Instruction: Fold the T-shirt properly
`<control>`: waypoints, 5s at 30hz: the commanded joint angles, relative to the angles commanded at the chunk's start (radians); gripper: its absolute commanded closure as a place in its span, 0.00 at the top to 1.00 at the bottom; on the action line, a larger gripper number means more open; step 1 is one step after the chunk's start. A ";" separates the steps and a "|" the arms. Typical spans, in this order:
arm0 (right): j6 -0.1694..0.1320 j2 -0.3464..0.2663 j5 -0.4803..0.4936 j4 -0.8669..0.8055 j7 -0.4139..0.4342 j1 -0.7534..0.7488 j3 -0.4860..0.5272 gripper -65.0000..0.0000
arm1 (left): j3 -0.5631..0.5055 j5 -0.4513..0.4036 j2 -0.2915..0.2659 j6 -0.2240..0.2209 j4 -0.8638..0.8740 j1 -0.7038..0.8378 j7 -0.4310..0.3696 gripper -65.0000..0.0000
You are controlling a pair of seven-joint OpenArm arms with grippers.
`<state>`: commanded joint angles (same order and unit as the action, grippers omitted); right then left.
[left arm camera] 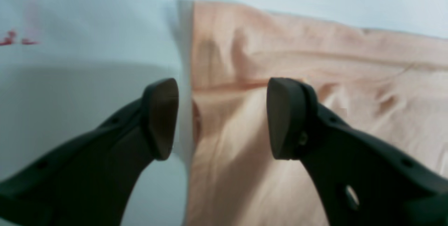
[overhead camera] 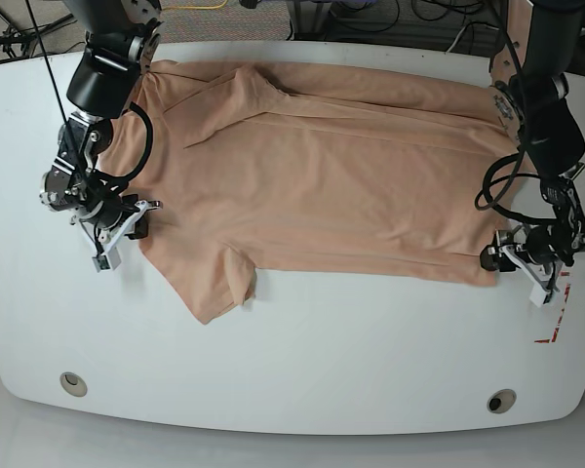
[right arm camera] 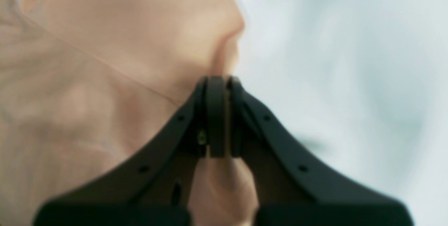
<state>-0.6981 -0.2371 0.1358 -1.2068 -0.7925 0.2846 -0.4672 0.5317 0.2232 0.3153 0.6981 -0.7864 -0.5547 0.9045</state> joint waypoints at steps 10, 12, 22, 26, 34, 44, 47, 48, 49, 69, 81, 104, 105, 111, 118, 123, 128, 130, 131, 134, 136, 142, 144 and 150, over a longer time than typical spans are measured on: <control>0.000 0.002 0.000 0.000 0.000 0.000 0.000 0.00 | 0.000 0.000 -0.009 0.000 0.023 0.000 -0.011 0.57; 0.000 0.002 0.000 0.000 0.000 0.000 0.000 0.00 | 0.000 0.000 -0.023 0.000 0.023 0.000 -0.011 0.57; 0.000 0.002 0.000 0.000 0.003 0.002 0.000 0.00 | -0.017 -0.002 -0.031 0.000 0.023 -0.003 -0.012 0.03; 0.000 0.002 0.000 0.000 0.005 0.005 0.000 0.00 | -0.063 0.005 -0.031 0.000 0.015 -0.002 -0.012 0.03; 0.000 0.000 0.003 -0.018 -0.002 0.018 0.000 0.00 | -0.064 0.006 -0.026 0.000 0.011 -0.006 -0.012 0.01; 0.000 0.005 0.005 -0.201 -0.112 0.006 -0.002 0.00 | -0.063 0.006 -0.025 0.000 -0.141 0.046 0.023 0.01; 0.000 0.021 0.005 -0.256 -0.146 0.002 -0.002 0.00 | -0.063 0.006 -0.028 0.000 -0.207 0.055 0.063 0.01; 0.000 0.025 0.005 -0.278 -0.157 0.000 -0.003 0.00 | -0.063 0.006 -0.029 0.000 -0.229 0.061 0.075 0.01; 0.000 0.031 0.005 -0.302 -0.173 0.000 -0.003 0.00 | -0.063 0.006 -0.029 0.000 -0.256 0.072 0.084 0.01; 0.000 0.087 0.006 -0.643 -0.350 -0.149 -0.006 0.00 | -0.061 0.008 -0.028 0.000 -0.591 0.232 0.143 0.01; 0.000 0.147 0.006 -0.772 -0.377 -0.298 -0.012 0.00 | -0.061 0.008 -0.028 0.000 -0.690 0.362 0.143 0.01; 0.000 0.204 0.006 -0.773 -0.379 -0.430 -0.094 0.00 | -0.018 0.003 -0.002 0.000 -0.881 0.618 0.267 0.02; 0.000 0.204 0.006 -0.773 -0.379 -0.431 -0.094 0.01 | -0.014 0.002 -0.002 0.000 -0.882 0.624 0.278 0.03; 0.000 0.216 0.005 -0.773 -0.379 -0.446 -0.094 0.17 | -0.012 -0.002 0.005 0.000 -0.887 0.652 0.299 0.05; 0.000 0.218 0.006 -0.778 -0.379 -0.450 -0.095 0.68 | -0.018 -0.002 0.006 0.000 -0.888 0.687 0.299 0.44; 0.000 0.249 0.049 -0.810 -0.376 -0.442 -0.103 0.71 | -0.018 0.005 0.006 0.000 -0.904 0.683 0.310 0.57; 0.000 0.267 0.195 -0.806 -0.377 -0.404 -0.189 0.71 | -0.017 0.008 -0.003 0.000 -1.011 0.651 0.404 0.56; 0.000 0.267 0.245 -0.802 -0.377 -0.393 -0.203 0.71 | -0.014 0.017 -0.017 0.000 -1.063 0.626 0.448 0.56; 0.000 0.267 0.265 -0.799 -0.377 -0.393 -0.199 0.71 | -0.012 0.026 -0.031 0.000 -1.086 0.614 0.471 0.56; 0.000 0.287 0.287 -0.795 -0.377 -0.394 -0.170 0.65 | -0.002 0.038 -0.046 0.000 -1.105 0.597 0.492 0.56; 0.000 0.298 0.276 -0.795 -0.379 -0.399 -0.153 0.57 | 0.008 0.029 -0.054 0.000 -1.100 0.598 0.492 0.56; 0.000 0.307 0.226 -0.781 -0.377 -0.448 -0.089 0.19 | 0.026 -0.040 -0.095 0.000 -1.017 0.632 0.470 0.34; 0.000 0.305 0.207 -0.772 -0.374 -0.463 -0.071 0.09 | 0.040 -0.063 -0.098 0.000 -0.984 0.643 0.463 0.20; 0.000 0.302 0.140 -0.701 -0.308 -0.496 -0.044 0.12 | 0.061 -0.069 -0.094 0.000 -0.887 0.687 0.399 0.07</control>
<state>-0.6981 0.0652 0.2754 -1.9080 -1.1009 -0.2110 -0.5117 0.5930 0.1542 0.2217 0.6981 -1.6732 0.1327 1.3034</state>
